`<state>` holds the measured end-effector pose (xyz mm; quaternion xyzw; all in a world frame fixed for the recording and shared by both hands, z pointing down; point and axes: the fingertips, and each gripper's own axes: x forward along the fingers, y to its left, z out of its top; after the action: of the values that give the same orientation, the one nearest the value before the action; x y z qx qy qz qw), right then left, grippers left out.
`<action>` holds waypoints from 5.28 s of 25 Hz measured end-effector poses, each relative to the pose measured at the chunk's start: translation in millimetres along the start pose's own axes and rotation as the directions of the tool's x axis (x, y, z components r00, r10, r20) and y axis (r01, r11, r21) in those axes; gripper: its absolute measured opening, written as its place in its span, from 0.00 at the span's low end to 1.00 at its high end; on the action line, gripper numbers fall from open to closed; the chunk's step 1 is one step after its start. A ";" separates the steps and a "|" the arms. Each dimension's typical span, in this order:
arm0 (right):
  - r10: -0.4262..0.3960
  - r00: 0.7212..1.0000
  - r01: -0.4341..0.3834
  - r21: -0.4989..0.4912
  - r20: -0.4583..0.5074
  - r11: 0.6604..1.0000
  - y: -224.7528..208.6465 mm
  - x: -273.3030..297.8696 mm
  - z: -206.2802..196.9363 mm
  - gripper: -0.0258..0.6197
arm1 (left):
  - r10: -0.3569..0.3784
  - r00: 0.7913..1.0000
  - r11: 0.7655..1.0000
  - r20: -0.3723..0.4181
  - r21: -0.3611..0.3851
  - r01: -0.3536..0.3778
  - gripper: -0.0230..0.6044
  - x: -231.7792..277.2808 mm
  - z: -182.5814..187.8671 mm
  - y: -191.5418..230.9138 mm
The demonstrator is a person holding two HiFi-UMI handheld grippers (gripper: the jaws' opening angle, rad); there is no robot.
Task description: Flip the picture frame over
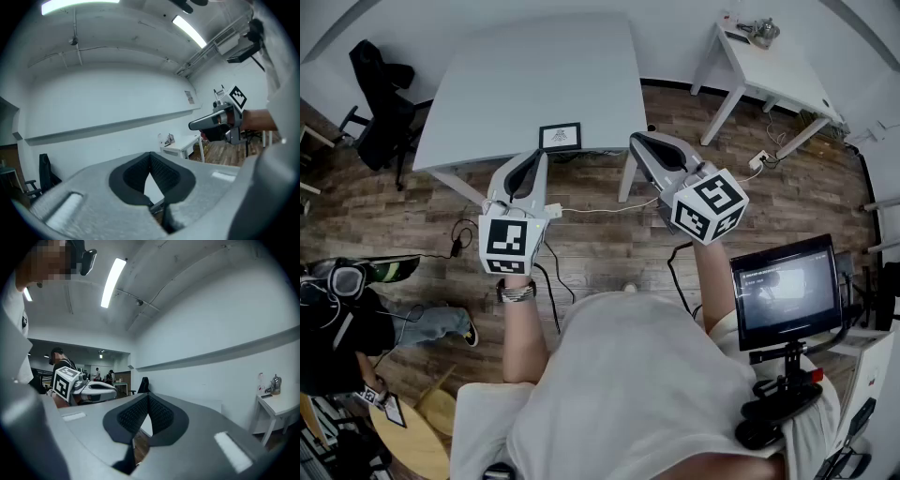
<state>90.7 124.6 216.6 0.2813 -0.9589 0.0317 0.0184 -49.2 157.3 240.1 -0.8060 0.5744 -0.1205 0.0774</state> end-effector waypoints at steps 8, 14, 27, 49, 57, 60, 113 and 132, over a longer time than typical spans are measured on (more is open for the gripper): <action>0.041 0.999 -0.041 -0.002 0.030 0.999 7.5 -7.2 2.2 0.04 | -0.010 1.000 1.000 -0.015 0.005 0.010 0.04 -1.9 -4.1 -13.6; 0.103 0.995 -0.103 0.029 0.014 0.994 14.7 -15.5 -11.4 0.04 | -0.005 0.999 1.000 -0.041 0.005 0.005 0.04 -6.1 -16.0 -27.7; 0.127 0.991 -0.127 -0.008 -0.032 0.992 -16.5 -38.3 -33.9 0.04 | 0.062 0.989 0.998 -0.132 0.040 -0.058 0.04 9.4 -24.6 -57.6; 0.017 0.995 -0.010 0.071 -0.097 0.997 -94.1 61.8 -88.7 0.04 | -0.114 0.930 0.978 -0.350 0.124 0.167 0.09 125.1 -131.2 -10.7; 0.026 0.985 -0.008 0.107 -0.169 0.994 -107.3 97.9 -120.3 0.04 | -0.183 0.864 0.953 -0.469 0.131 0.273 0.12 158.4 -181.9 -2.7; 0.021 0.979 0.007 0.134 -0.204 0.991 -116.1 109.6 -139.3 0.04 | -0.220 0.828 0.940 -0.516 0.115 0.321 0.15 170.9 -207.7 -4.4; 0.023 0.905 0.148 0.367 -0.424 0.918 -131.6 103.8 -270.9 0.04 | -0.017 0.686 0.665 -0.728 0.504 0.551 0.22 218.6 -406.5 -39.6; -0.024 0.909 0.179 0.337 -0.415 0.924 -145.4 105.9 -262.7 0.04 | -0.096 0.782 0.800 -0.616 0.419 0.428 0.17 225.8 -368.1 -28.6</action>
<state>84.8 -35.9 491.6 0.3175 -0.8950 0.2668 0.1646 -57.2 -41.5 624.5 -0.7525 0.3897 -0.5198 0.1080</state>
